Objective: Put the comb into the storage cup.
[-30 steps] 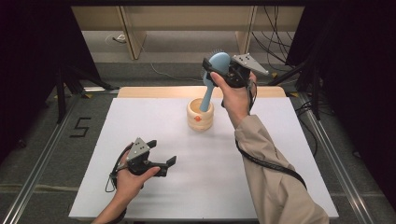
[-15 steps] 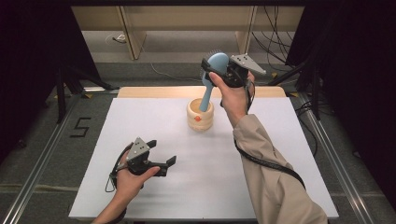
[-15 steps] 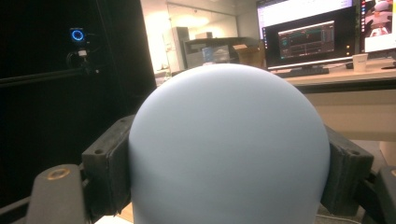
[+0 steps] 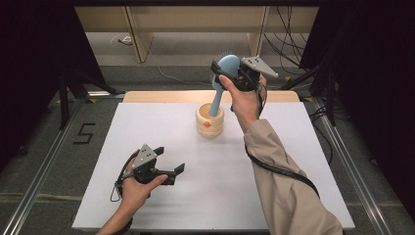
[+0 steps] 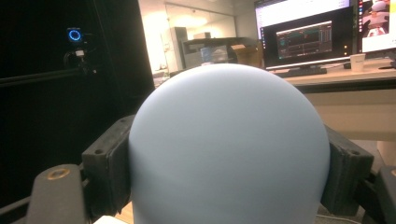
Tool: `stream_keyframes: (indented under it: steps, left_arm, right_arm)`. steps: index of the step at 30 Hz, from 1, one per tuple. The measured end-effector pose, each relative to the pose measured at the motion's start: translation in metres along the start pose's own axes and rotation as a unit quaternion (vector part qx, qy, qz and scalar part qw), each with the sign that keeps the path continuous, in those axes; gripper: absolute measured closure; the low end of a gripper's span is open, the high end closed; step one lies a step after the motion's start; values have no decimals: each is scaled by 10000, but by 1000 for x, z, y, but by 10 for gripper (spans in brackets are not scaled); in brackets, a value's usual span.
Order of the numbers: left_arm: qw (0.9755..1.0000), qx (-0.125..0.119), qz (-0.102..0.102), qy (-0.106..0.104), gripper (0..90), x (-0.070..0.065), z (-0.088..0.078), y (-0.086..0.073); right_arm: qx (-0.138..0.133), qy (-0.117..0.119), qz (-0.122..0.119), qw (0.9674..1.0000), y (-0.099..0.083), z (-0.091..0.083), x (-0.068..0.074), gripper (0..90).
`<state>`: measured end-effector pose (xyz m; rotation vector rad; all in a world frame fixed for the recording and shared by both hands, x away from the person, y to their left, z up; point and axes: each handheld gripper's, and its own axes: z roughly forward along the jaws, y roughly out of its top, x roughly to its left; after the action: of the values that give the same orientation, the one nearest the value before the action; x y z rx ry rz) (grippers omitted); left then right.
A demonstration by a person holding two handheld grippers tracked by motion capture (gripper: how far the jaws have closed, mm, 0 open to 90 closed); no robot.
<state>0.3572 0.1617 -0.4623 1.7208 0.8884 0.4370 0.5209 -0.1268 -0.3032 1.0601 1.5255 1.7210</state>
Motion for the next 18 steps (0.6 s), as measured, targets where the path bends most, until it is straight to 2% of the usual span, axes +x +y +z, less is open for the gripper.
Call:
stream_keyframes:
  steps: [18]
  left_arm:
    - [10000,5,-6,-3,0,0,0,0]
  right_arm:
    - [12,-56,-24,10000,-3,4,-2,208]
